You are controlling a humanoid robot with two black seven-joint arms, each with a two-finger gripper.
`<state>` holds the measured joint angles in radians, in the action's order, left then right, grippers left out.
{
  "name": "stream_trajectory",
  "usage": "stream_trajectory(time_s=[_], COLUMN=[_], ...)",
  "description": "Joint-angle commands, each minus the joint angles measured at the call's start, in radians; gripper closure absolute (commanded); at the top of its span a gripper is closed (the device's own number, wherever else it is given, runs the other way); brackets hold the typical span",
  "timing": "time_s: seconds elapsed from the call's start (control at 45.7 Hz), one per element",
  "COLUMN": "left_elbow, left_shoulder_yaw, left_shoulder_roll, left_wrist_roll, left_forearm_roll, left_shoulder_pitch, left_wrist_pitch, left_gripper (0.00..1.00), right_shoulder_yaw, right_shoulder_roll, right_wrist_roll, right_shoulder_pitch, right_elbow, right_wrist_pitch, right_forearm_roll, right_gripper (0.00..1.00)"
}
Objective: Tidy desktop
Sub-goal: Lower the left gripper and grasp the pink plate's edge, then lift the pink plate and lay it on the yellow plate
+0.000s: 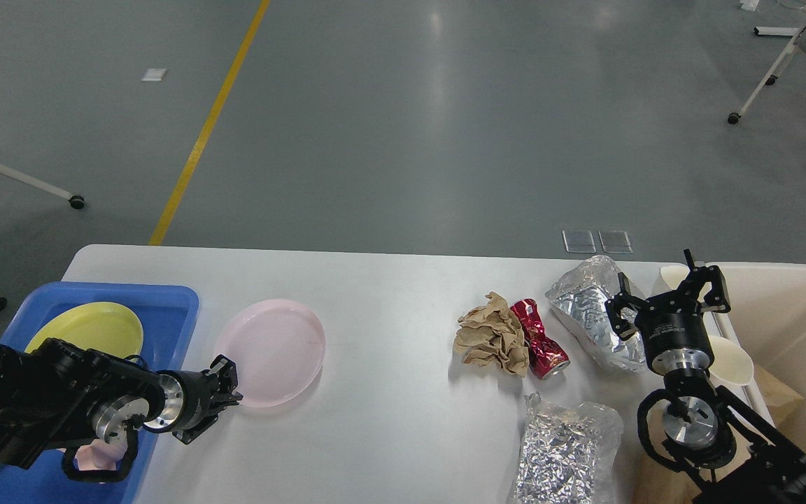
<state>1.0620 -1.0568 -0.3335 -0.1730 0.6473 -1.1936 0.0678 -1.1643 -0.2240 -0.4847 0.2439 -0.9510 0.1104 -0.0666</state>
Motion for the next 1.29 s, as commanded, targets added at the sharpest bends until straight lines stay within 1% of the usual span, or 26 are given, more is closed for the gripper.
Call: stream_trajectory(time_s=[0.0, 0.044, 0.087, 0.153, 0.219, 0.262, 0.394, 0.459, 0.569, 0.678, 0.743, 0.831, 1.006, 1.071, 1.137, 1.159, 1.203, 1.268], left_elbow=[0.010, 0.021, 0.038, 0.073, 0.117, 0.147, 0.251, 0.312, 0.395, 0.478, 0.507, 0.513, 0.503, 0.474, 0.428, 0.408, 0.360, 0.284], left_shoulder_yaw=[-0.002, -0.006, -0.014, -0.029, -0.086, -0.133, -0.278, -0.345, -0.451, -0.525, -0.561, -0.595, -0.634, -0.669, -0.687, -0.689, -0.690, -0.689], left_shoulder_roll=[0.001, -0.004, -0.009, -0.016, -0.029, -0.041, -0.070, -0.079, -0.073, -0.039, -0.018, -0.001, -0.018, -0.032, -0.067, -0.081, -0.111, -0.171], left_wrist_roll=[0.001, 0.009, 0.026, 0.066, 0.102, 0.102, 0.096, 0.086, 0.060, 0.056, 0.056, 0.056, 0.061, 0.064, 0.075, 0.082, 0.112, 0.171], left_forearm_roll=[-0.003, -0.005, -0.006, -0.009, -0.012, -0.012, -0.011, -0.009, 0.000, 0.029, 0.057, 0.084, 0.095, 0.095, 0.091, 0.088, 0.084, 0.083], left_shoulder_pitch=[-0.012, -0.026, -0.052, -0.112, -0.191, -0.260, -0.498, -0.630, -0.820, -0.990, -1.052, -1.075, -1.060, -1.049, -1.011, -0.996, -0.965, -0.917], left_wrist_pitch=[0.003, 0.004, 0.009, 0.020, 0.059, 0.108, 0.289, 0.351, 0.415, 0.466, 0.492, 0.526, 0.527, 0.527, 0.527, 0.526, 0.526, 0.529], left_gripper=[1.00, 1.00, 1.00, 1.00, 1.00, 1.00, 1.00, 1.00, 1.00, 1.00, 1.00, 1.00, 1.00, 1.00, 1.00, 1.00, 1.00, 1.00], right_shoulder_yaw=[0.000, 0.000, 0.000, 0.000, 0.000, 0.000, 0.000, 0.000, 0.000, 0.000, 0.000, 0.000, 0.000, 0.000, 0.000, 0.000, 0.000, 0.000], right_shoulder_roll=[0.000, 0.000, 0.000, 0.000, 0.000, 0.000, 0.000, 0.000, 0.000, 0.000, 0.000, 0.000, 0.000, 0.000, 0.000, 0.000, 0.000, 0.000], right_wrist_roll=[0.000, 0.000, 0.000, 0.000, 0.000, 0.000, 0.000, 0.000, 0.000, 0.000, 0.000, 0.000, 0.000, 0.000, 0.000, 0.000, 0.000, 0.000], right_shoulder_pitch=[0.000, 0.000, 0.000, 0.000, 0.000, 0.000, 0.000, 0.000, 0.000, 0.000, 0.000, 0.000, 0.000, 0.000, 0.000, 0.000, 0.000, 0.000], right_elbow=[0.000, 0.000, 0.000, 0.000, 0.000, 0.000, 0.001, 0.000, 0.000, 0.000, 0.000, 0.000, 0.000, 0.000, 0.000, 0.000, 0.000, 0.000], right_wrist_pitch=[0.000, 0.000, 0.000, 0.000, 0.000, 0.000, 0.000, 0.000, 0.000, 0.000, 0.000, 0.000, 0.000, 0.000, 0.000, 0.000, 0.000, 0.000], right_forearm_roll=[-0.001, -0.001, 0.001, -0.001, 0.001, -0.001, -0.001, 0.001, 0.001, -0.001, 0.001, 0.001, 0.001, -0.001, 0.001, -0.001, -0.001, 0.001], right_gripper=[0.00, 0.00, 0.00, 0.00, 0.00, 0.00, 0.00, 0.00, 0.00, 0.00, 0.00, 0.00, 0.00, 0.00, 0.00, 0.00, 0.00, 0.00])
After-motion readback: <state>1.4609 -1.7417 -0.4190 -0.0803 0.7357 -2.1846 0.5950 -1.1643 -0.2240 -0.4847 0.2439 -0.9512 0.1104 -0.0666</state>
